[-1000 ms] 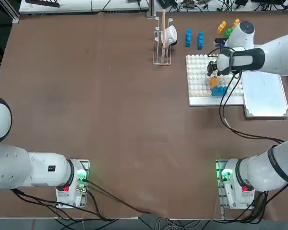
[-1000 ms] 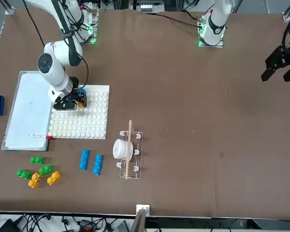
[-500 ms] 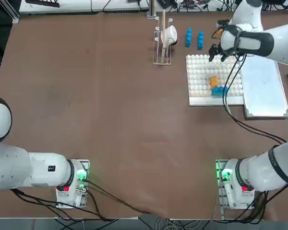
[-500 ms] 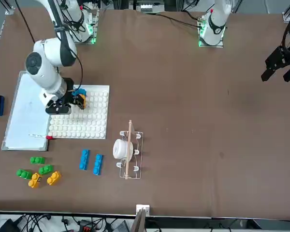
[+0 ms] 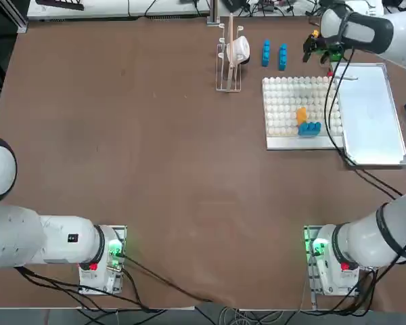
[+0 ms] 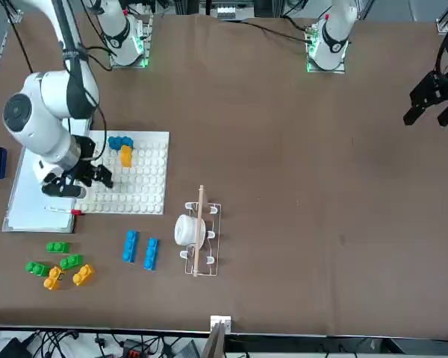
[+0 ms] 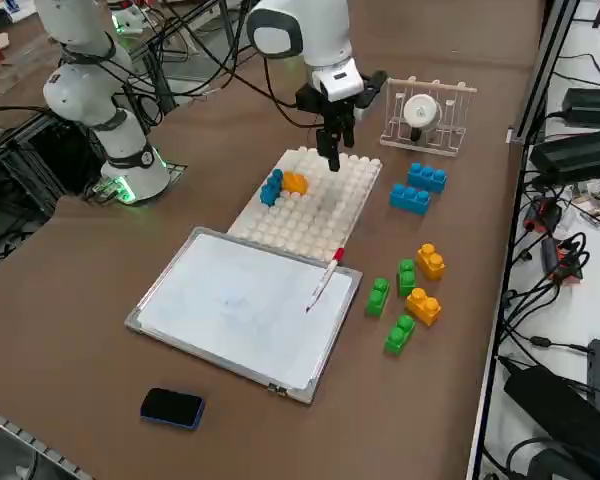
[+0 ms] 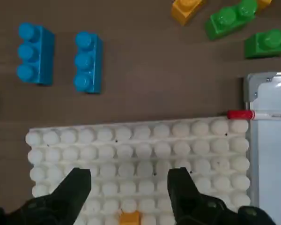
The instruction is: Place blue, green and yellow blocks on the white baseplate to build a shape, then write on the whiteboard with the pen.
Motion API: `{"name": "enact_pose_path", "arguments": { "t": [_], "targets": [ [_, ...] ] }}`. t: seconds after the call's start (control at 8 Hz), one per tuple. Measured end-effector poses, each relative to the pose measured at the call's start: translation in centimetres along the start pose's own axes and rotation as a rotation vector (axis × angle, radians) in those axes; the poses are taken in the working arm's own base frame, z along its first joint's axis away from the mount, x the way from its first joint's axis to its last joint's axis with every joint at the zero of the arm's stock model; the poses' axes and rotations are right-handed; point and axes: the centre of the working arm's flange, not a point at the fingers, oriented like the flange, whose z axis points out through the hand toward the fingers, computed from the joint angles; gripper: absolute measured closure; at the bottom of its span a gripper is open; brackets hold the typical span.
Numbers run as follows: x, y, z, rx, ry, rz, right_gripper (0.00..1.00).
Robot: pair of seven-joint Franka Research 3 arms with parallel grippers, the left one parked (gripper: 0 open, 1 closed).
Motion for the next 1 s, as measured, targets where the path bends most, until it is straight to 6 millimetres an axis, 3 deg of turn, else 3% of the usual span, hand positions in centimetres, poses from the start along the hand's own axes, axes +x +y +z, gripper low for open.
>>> {"name": "enact_pose_path", "arguments": {
  "t": [0.25, 0.5, 0.75, 1.0],
  "targets": [
    [4.4, 0.6, 0.1, -0.008, -0.016, 0.019, 0.0],
    [7.9, -0.8, 1.6, 0.008, -0.014, 0.017, 0.0],
    [8.9, -4.4, 4.9, 0.011, -0.02, -0.026, 0.0],
    [9.5, -6.1, 7.3, 0.011, -0.002, -0.046, 0.0]
  ]
}}
